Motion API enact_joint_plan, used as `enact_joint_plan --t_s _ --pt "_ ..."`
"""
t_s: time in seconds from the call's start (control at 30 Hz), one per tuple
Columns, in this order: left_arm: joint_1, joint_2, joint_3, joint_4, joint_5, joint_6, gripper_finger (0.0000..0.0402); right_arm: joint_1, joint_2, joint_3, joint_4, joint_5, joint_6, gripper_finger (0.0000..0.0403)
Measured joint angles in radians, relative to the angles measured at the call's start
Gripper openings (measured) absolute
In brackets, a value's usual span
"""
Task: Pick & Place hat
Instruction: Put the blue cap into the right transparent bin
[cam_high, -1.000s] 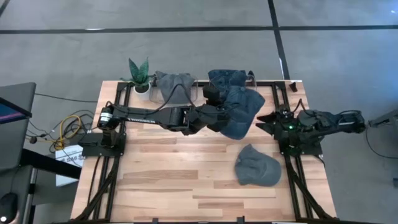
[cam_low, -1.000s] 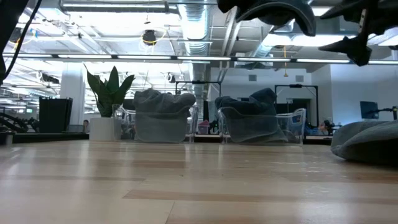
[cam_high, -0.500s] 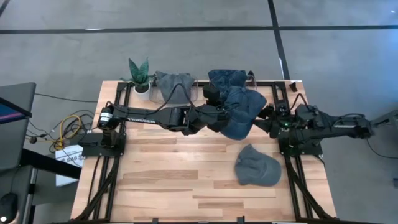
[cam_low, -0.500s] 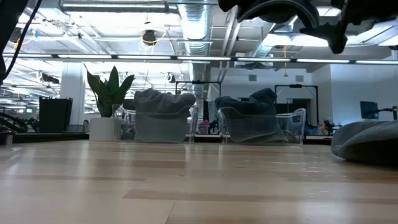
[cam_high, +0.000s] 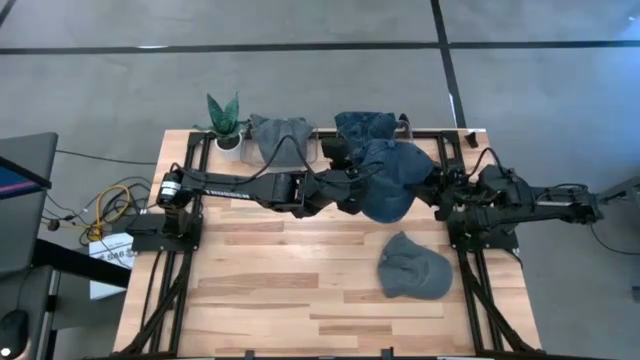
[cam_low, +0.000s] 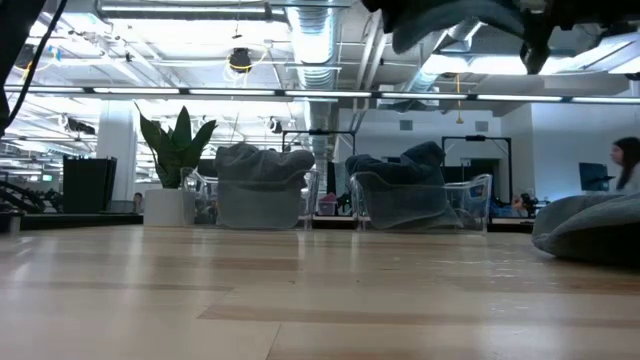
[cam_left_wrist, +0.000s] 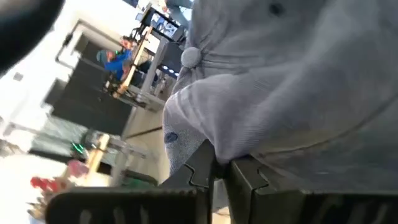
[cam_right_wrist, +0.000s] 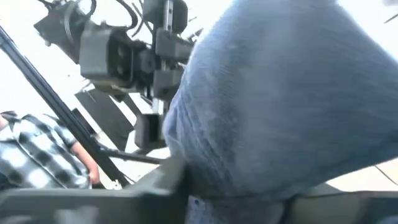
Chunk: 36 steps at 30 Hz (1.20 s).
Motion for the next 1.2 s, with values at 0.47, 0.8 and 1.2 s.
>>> enact_joint_plan --t_s 0.47,0.8,1.2 --pt "0.001 0.000 0.000 0.003 -0.005 -0.782 0.0167 -0.002 -0.002 0.127 -0.296 0.174 -0.099 0.0006" --pt "0.007 0.000 0.000 0.000 0.155 -1.123 0.0170 0.000 -0.002 0.260 -0.505 0.284 -0.149 0.0006" --pt "0.118 -0.020 -0.303 0.257 0.680 -1.073 0.0111 0.000 0.007 0.261 -0.507 0.294 -0.075 0.0008"
